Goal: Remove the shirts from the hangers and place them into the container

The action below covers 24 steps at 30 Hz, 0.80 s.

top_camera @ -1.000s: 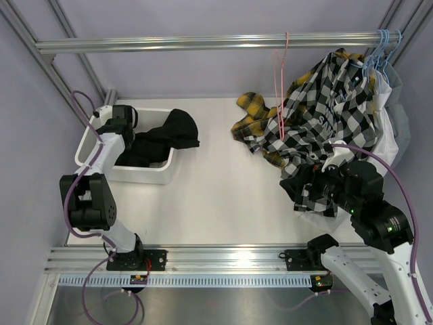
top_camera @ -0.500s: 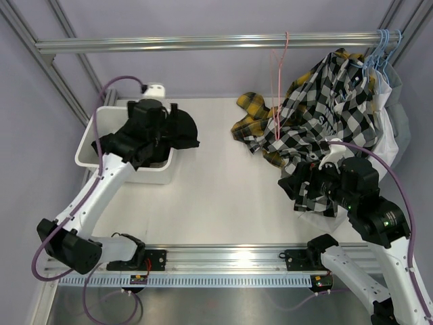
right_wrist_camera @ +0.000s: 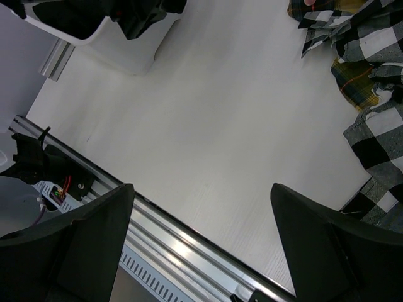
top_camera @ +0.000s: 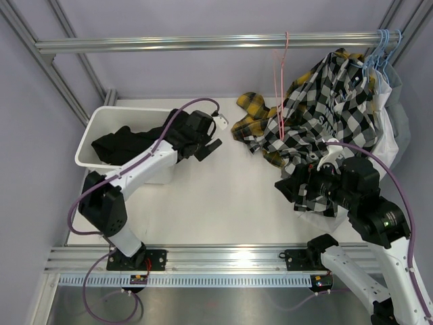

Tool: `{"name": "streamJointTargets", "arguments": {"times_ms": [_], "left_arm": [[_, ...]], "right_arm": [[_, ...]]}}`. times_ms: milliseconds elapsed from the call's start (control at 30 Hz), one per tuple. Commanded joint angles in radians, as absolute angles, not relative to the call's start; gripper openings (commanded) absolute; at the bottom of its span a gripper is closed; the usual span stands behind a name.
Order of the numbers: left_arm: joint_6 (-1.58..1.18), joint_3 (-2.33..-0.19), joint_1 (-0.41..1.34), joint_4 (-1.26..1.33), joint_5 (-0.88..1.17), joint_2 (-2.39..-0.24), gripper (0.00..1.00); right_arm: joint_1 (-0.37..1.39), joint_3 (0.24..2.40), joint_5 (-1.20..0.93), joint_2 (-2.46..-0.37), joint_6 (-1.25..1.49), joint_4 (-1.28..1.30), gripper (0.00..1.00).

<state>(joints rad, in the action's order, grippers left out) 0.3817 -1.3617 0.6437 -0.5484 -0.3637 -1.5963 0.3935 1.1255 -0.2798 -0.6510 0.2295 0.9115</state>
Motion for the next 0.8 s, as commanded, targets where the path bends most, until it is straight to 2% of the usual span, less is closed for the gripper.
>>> {"name": "streamJointTargets", "arguments": {"times_ms": [0,67,200,233,300,333,400,433,633,767], "left_arm": [[0.5,-1.434,0.65,-0.552,-0.368,-1.646,0.99],[0.503,-1.457,0.65,-0.568,-0.373,-1.687,0.99],[0.506,-1.48,0.65,-0.555,-0.461,-1.739,0.78],[0.506,-1.483,0.649,-0.552,-0.478,-1.744,0.65],[0.508,-1.482,0.649,-0.538,-0.506,-1.74,0.54],[0.508,-1.474,0.649,-0.514,-0.514,-1.729,0.37],[0.506,-1.453,0.649,-0.488,-0.558,-1.681,0.17],[0.506,-1.448,0.647,-0.476,-0.578,-1.662,0.0],[0.485,-1.416,0.615,-0.434,-0.716,-1.487,0.0],[0.424,-1.367,0.498,-0.442,-0.769,-1.414,0.0]], "right_arm": [[0.393,1.126,-0.322,-0.635,0.238,0.876,0.99],[0.391,1.121,-0.321,-0.627,0.244,0.882,1.0],[0.393,1.109,-0.308,-0.607,0.253,0.89,0.99],[0.393,1.108,-0.307,-0.606,0.256,0.89,0.99],[0.391,1.108,-0.304,-0.601,0.261,0.893,0.99],[0.391,1.108,-0.304,-0.6,0.261,0.893,1.0],[0.393,1.109,-0.299,-0.597,0.262,0.896,0.99],[0.393,1.109,-0.298,-0.597,0.261,0.897,0.99],[0.393,1.129,-0.295,-0.597,0.255,0.91,0.99],[0.391,1.167,-0.284,-0.603,0.245,0.922,0.99]]}}
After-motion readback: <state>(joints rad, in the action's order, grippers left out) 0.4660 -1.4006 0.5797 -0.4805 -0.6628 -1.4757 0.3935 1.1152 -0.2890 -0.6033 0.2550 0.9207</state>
